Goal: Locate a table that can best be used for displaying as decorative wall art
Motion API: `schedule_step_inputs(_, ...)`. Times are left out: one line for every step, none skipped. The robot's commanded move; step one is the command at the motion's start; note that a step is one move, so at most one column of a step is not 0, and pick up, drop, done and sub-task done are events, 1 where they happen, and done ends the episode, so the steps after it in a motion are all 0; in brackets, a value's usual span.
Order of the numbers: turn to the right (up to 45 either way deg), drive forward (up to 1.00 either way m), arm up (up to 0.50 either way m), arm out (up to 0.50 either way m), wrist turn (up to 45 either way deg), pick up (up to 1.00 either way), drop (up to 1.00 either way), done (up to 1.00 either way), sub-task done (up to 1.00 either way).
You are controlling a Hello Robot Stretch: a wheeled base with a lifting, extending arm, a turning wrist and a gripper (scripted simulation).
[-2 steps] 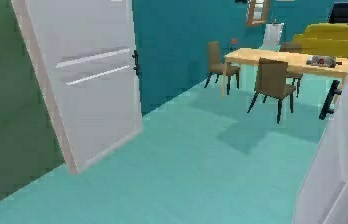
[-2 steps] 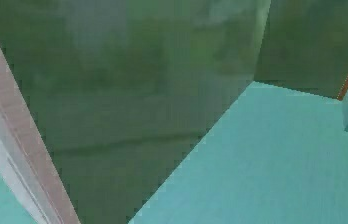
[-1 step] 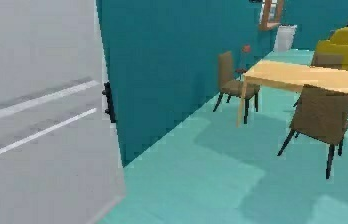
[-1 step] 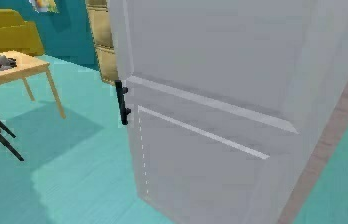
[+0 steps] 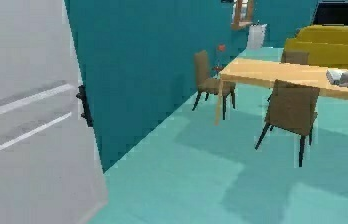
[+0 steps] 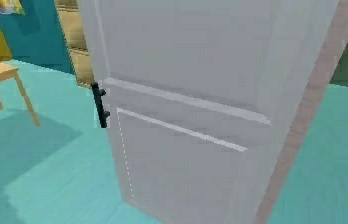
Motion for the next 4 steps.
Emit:
schedule_step_inputs(0.0,0.45,0.0,0.0,0.0,0.0,0.0,0.0,0.0)
schedule_step_inputs(45.0,0.0,0.0,0.0,0.0,0.0,0.0,0.0,0.0)
schedule_step_inputs(21.0,0.0,0.0,0.0,0.0,0.0,0.0,0.0,0.0)
schedule_step_inputs(0.0,0.75,0.0,0.0,0.0,0.0,0.0,0.0,0.0)
